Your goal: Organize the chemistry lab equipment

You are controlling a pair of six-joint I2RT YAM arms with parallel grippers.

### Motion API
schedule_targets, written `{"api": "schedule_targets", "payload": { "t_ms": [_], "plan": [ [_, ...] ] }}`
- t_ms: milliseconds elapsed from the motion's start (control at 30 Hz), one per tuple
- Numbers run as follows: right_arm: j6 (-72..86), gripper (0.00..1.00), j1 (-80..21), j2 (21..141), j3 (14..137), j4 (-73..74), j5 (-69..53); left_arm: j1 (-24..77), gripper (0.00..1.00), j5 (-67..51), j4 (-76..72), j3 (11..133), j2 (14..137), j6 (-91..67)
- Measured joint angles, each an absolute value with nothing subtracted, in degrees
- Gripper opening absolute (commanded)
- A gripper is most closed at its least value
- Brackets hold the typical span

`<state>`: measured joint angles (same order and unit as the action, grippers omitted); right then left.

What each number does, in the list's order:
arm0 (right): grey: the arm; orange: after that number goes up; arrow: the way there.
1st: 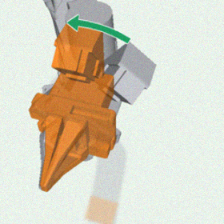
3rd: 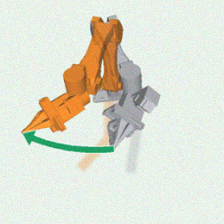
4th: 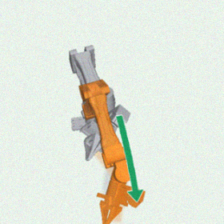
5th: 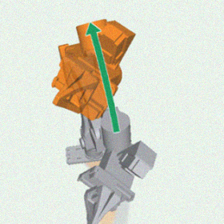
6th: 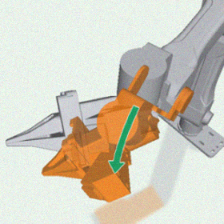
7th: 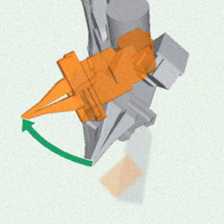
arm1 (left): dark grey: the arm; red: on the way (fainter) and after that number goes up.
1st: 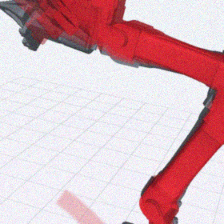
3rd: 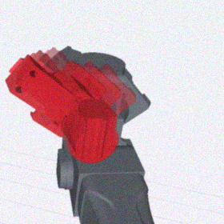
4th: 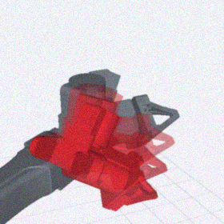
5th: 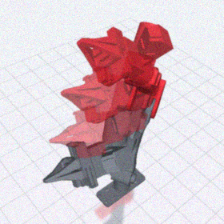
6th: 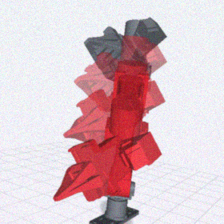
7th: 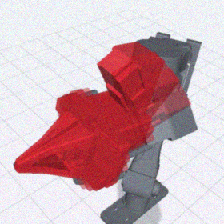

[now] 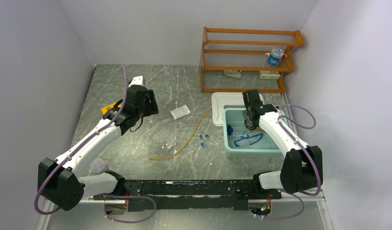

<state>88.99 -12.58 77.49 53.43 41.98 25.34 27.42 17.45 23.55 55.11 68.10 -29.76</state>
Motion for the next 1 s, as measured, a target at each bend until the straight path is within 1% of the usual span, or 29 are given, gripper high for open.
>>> {"api": "schedule_targets", "payload": {
  "t_ms": [300,400,467,567,667,767,867,1000],
  "plan": [
    [78.0,0.42,-13.7,72.5,61.2,45.7,29.2,27.4,0.67,15.3,23.2,55.1,68.5,-29.3],
    [72.4,0.48,-16.4,71.0,65.1,44.2,31.2,27.4,0.67,14.5,22.4,55.1,68.9,-29.4],
    [68.2,0.54,-19.1,70.6,66.9,42.2,32.1,27.4,0.67,14.0,22.1,55.1,69.2,-29.4],
    [61.3,0.57,-24.3,71.3,69.8,39.0,33.2,27.4,0.67,13.3,22.0,55.1,69.8,-29.4],
    [54.3,0.59,-28.4,74.9,73.6,35.3,32.2,27.4,0.67,12.9,22.0,55.1,70.0,-29.4],
    [48.9,0.6,-30.3,79.9,76.1,31.9,28.7,27.4,0.67,12.7,22.0,55.2,70.0,-29.4],
    [44.6,0.6,-32.4,86.2,78.3,30.2,24.4,27.4,0.67,12.7,22.0,55.5,70.0,-29.4],
    [40.2,0.63,-37.6,96.2,82.7,29.8,20.4,27.4,0.67,12.8,22.1,55.7,69.9,-29.4]
  ]
}}
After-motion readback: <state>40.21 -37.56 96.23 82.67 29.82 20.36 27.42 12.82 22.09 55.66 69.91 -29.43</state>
